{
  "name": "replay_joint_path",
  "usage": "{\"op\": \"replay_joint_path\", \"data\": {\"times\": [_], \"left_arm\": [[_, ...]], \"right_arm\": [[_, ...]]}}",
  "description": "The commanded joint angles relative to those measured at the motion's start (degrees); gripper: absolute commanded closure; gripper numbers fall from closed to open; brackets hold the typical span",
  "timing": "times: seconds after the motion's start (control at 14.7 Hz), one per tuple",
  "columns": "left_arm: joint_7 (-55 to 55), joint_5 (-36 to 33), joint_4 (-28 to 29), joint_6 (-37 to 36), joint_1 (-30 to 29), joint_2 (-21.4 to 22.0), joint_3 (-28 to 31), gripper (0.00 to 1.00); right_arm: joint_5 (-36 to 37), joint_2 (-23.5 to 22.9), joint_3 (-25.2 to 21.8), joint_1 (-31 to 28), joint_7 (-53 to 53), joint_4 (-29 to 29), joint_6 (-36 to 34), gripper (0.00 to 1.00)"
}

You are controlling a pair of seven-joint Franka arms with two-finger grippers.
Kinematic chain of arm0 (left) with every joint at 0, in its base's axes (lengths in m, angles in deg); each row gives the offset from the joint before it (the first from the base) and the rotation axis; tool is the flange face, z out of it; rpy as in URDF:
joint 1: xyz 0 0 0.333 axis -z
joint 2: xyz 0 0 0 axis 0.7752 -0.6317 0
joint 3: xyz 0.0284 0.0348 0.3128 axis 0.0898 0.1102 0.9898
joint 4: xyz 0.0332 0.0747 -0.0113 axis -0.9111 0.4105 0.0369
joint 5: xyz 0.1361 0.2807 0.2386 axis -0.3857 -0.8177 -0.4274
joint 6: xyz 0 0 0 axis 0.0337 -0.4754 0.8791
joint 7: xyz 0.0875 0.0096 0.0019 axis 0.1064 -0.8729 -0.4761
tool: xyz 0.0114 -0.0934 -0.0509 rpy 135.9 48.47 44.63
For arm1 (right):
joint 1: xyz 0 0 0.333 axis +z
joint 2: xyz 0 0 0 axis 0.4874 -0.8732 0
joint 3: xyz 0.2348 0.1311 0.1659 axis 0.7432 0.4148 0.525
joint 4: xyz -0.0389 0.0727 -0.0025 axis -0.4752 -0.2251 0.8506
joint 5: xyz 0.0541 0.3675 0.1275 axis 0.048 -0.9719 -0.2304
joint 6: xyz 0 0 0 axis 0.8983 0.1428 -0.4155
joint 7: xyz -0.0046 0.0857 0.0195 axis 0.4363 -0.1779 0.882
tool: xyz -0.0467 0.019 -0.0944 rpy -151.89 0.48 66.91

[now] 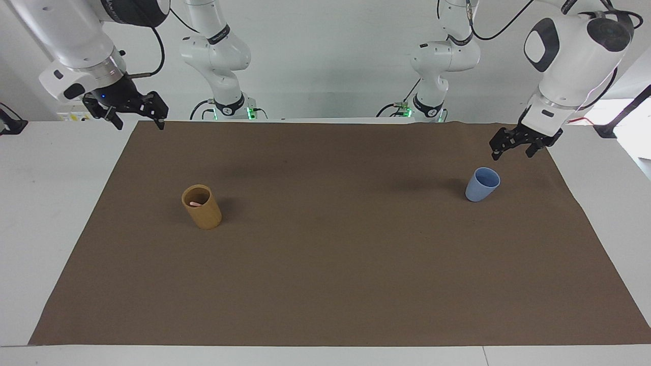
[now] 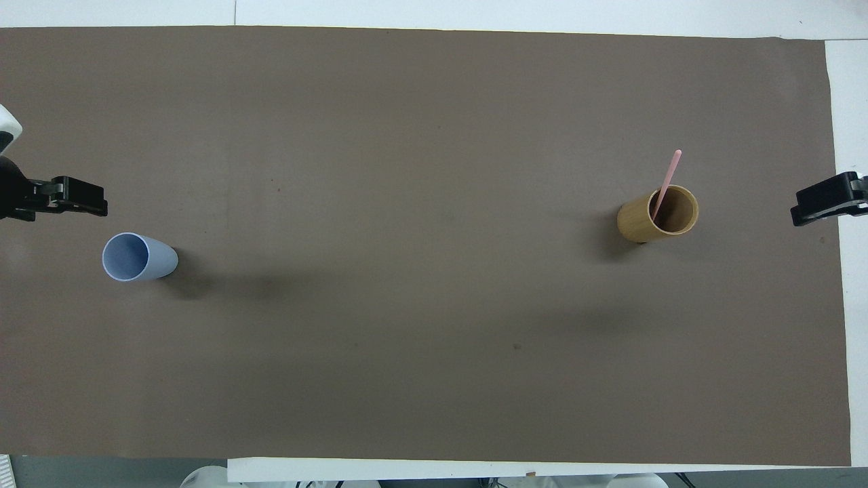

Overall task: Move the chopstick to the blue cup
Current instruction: 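Reach the left gripper to the light blue cup and grasp it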

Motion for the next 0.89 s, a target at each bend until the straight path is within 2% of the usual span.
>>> {"op": "replay_joint_path", "data": {"times": [0.0,0.2,0.48,0.55,0.68,0.82], "left_arm": [[3.2,-0.4,6.4,7.1,-3.4,0.3,0.1,0.01],[2.6,-0.4,6.6,7.8,-3.2,-1.1,0.0,0.01],[2.2,-0.4,10.3,9.5,-3.4,-1.1,0.0,0.01],[2.0,-0.4,11.5,10.9,-3.5,-1.2,0.0,0.01],[2.0,-0.3,15.8,18.6,-3.5,-3.1,0.0,0.01],[2.0,-0.4,16.6,17.2,-3.0,-2.7,0.0,0.01]], "right_arm": [[-1.1,1.1,0.1,-0.3,0.5,1.1,-0.3,0.00],[-1.1,1.1,0.1,-0.3,0.5,1.1,-0.3,0.00],[-1.1,1.1,0.1,-0.3,0.5,1.1,-0.3,0.00],[-1.1,1.1,0.1,-0.3,0.5,1.2,-0.3,0.00],[-1.1,1.1,0.1,-0.3,0.5,1.1,-0.3,0.00],[-1.1,1.1,0.1,-0.3,0.5,1.1,-0.3,0.00]]}}
